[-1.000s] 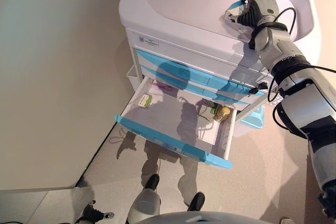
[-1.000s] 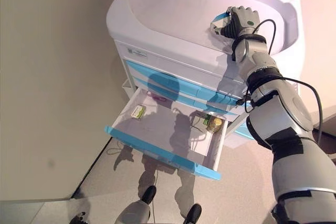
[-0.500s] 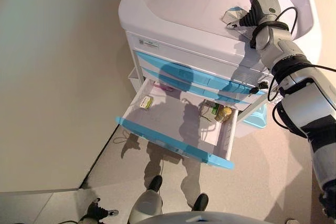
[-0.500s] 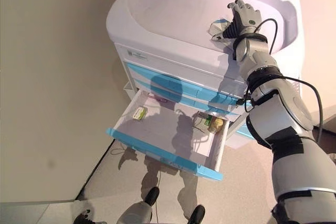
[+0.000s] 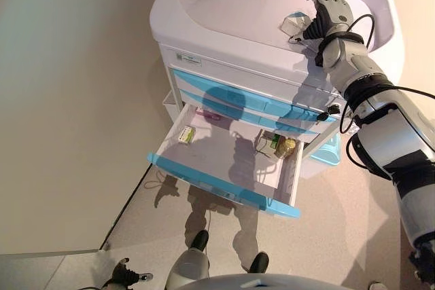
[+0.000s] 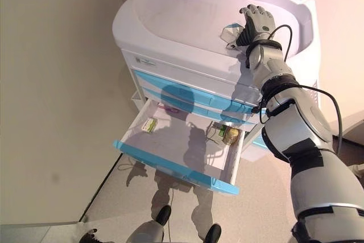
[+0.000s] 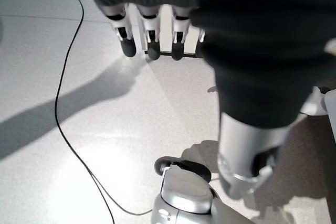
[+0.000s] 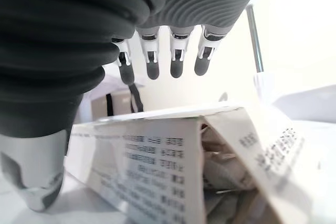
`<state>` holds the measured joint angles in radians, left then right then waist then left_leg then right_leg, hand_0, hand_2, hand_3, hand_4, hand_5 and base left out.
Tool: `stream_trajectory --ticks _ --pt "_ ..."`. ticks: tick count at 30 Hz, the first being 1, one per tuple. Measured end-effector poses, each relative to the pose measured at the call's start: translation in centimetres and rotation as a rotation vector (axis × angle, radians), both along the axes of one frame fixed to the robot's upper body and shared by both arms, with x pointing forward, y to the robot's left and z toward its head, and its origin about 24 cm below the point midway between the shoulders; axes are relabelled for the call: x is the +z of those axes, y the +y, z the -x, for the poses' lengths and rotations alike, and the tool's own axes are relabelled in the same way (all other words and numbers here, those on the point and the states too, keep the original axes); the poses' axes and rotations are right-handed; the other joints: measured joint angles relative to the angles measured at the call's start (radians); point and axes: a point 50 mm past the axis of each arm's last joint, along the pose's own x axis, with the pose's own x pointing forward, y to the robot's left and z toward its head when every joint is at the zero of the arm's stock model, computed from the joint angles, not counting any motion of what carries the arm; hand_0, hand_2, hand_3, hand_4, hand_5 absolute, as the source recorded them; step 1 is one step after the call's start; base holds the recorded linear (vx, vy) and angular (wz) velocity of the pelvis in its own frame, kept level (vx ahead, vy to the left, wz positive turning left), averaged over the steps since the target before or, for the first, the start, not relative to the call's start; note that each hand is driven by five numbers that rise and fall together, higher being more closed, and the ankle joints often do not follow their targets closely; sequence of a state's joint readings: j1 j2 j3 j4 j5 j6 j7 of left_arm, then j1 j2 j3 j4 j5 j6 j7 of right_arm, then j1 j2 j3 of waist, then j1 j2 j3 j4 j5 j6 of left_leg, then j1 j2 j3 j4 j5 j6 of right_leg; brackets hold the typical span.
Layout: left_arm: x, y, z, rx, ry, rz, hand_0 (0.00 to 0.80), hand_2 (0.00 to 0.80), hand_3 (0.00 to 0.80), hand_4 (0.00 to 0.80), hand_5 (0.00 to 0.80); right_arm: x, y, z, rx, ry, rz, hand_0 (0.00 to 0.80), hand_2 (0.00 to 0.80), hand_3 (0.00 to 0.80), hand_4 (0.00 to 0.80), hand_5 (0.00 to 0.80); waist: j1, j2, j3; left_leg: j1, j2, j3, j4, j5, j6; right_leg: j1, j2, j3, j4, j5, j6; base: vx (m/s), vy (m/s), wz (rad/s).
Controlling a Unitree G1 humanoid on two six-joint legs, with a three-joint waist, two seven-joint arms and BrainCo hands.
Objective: Open the drawer and pick up the medicine
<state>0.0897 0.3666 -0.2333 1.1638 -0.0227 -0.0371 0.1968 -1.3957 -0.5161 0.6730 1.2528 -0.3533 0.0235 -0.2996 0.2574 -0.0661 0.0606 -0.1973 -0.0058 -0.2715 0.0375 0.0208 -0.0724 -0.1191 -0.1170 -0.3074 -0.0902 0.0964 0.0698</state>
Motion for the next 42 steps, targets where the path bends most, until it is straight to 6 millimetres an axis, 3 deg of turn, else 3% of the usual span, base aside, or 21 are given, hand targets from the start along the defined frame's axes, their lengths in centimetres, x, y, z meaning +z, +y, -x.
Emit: stream_trajectory --ticks 8,11,17,24,31,42 --pt "-0.1 0.3 0.7 0.025 0.017 -0.004 0.000 0.000 0.000 0.000 0.000 -1.3 0.5 0.1 0.053 0.001 -0.097 0.000 0.000 0.000 0.000 0.000 -0.048 -0.002 -0.004 0.031 0.002 0.027 -0.018 0.003 0.005 0.009 -0.002 0.026 0.000 0.003 0.003 -0.014 0.008 -0.10" --pt "-0.1 0.2 0.6 0.026 0.015 -0.001 0.000 0.000 0.000 0.000 0.000 -1.6 0.8 0.3 0.090 -0.011 -0.117 0.000 0.000 0.000 0.000 0.000 -0.062 -0.002 -0.006 0.054 0.006 0.060 -0.030 0.003 0.005 0.008 -0.001 0.055 0.000 0.008 0.001 -0.019 0.010 -0.30" --pt "-0.1 0.1 0.9 0.029 0.022 0.004 0.000 0.000 0.000 0.000 0.000 -2.7 0.6 0.7 0.116 -0.009 -0.135 0.000 0.000 0.000 0.000 0.000 -0.105 0.019 -0.021 0.085 0.012 0.100 -0.050 0.005 0.009 0.011 0.000 0.089 0.000 0.013 0.003 0.003 -0.002 -0.20" --pt "-0.5 -0.9 1.1 0.069 0.015 0.039 0.000 0.000 0.000 0.000 0.000 -3.4 -1.3 1.8 0.115 -0.056 -0.177 0.000 0.000 0.000 0.000 0.000 -0.131 0.061 -0.048 0.109 0.021 0.122 -0.066 0.006 0.010 0.016 0.009 0.111 -0.001 0.016 0.000 0.003 -0.010 -0.10" --pt "-0.7 -1.3 1.6 0.079 0.027 0.054 0.000 0.000 0.000 0.000 0.000 -6.1 -4.2 3.4 0.058 -0.064 -0.284 0.000 0.000 0.000 0.000 0.000 -0.155 0.071 -0.046 0.138 0.027 0.141 -0.084 0.007 0.012 0.026 0.011 0.129 -0.003 0.013 0.004 0.012 -0.014 -0.08" --pt "-0.9 -2.3 1.4 0.107 0.006 0.095 0.000 0.000 0.000 0.000 0.000 -13.6 -8.3 7.8 -0.059 0.010 -0.486 0.000 0.000 0.000 0.000 0.000 -0.171 0.103 -0.041 0.166 0.039 0.158 -0.106 0.008 0.012 0.039 0.017 0.134 -0.006 0.014 0.001 0.003 -0.007 -0.03"
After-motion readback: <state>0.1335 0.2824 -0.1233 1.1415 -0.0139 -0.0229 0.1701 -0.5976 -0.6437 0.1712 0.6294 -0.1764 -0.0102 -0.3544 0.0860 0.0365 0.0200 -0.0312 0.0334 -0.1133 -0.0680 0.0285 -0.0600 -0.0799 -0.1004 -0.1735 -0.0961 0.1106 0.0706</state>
